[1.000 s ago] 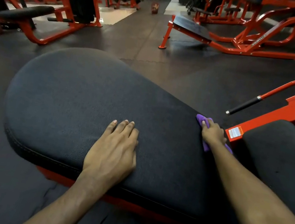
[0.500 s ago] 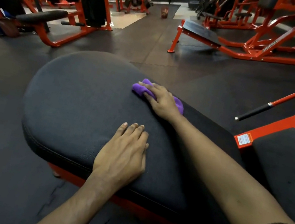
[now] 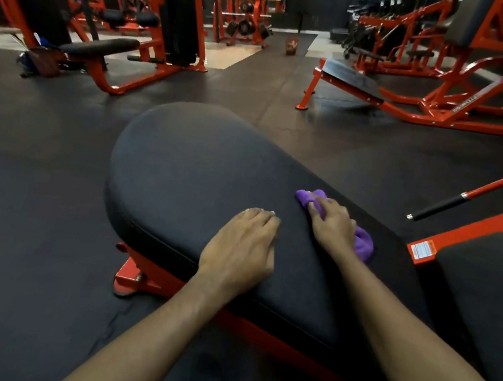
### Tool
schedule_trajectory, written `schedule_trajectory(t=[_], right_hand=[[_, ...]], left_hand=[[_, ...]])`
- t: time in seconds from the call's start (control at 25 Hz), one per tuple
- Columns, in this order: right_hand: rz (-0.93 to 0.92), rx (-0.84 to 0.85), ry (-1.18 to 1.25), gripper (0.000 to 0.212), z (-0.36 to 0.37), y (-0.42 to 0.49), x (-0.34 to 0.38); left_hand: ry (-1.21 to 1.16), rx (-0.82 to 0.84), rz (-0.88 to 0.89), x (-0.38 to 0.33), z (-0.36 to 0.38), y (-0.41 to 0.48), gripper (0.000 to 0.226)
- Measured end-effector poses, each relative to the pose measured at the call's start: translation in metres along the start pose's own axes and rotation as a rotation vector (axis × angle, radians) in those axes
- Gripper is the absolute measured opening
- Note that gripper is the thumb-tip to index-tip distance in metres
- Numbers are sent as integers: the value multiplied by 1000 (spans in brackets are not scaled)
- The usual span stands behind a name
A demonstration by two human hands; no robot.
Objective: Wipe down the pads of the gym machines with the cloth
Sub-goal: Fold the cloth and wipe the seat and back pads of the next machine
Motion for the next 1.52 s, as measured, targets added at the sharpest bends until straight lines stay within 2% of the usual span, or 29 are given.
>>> schedule_trajectory(t=[0.08, 0.28, 0.36, 0.44, 0.52, 0.6, 0.76, 0.92, 1.0, 1.12, 1.24, 1.32, 1.4, 1.52], right_hand=[[-228, 19, 34, 43, -3, -32, 50], [-673, 11, 158, 41, -18, -120, 150], [-782, -12, 146, 41, -16, -134, 169], [-816, -4, 149, 42, -12, -128, 174], [-763, 12, 159, 43, -7, -103, 171], [-611, 21, 163, 42, 0, -60, 160], [-208, -1, 136, 41, 15, 36, 96], [249, 0, 39, 48, 9, 69, 14], [265, -3, 8, 49, 10, 67, 24], [-61, -41, 24, 49, 13, 33, 94], [-608, -9, 184, 43, 1, -48, 162], [-887, 21, 233, 39, -5, -87, 179], [-965, 42, 225, 39, -6, -85, 185], [-817, 36, 192, 40, 5, -32, 192]], left_hand=[[-74, -91, -67, 19, -25, -5, 26], [55, -237, -211, 105, -83, -22, 27], [79, -246, -222, 134, -92, -24, 25], [54, -222, -174, 153, -91, -18, 29], [-13, -185, -132, 162, -86, -12, 37], [-86, -194, -102, 167, -81, -11, 36], [-145, -243, -2, 171, -80, -16, 31], [-172, -283, 25, 173, -77, -17, 27], [-200, -321, 27, 174, -77, -18, 26], [-264, -379, 5, 173, -78, -19, 28], [-289, -485, -134, 170, -77, -24, 30], [-343, -540, -231, 170, -74, -28, 32], [-412, -547, -260, 171, -71, -29, 32], [-434, -513, -257, 173, -68, -27, 33]])
Point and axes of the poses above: each hand's wrist, its own y-axis towards the middle knuckle, its own z-axis out of the palm, x = y × z, the point moved 2 cm from there along y, towards the middle knuckle, and after that the axes turned 1 degree about y, right-handed, at the moved point
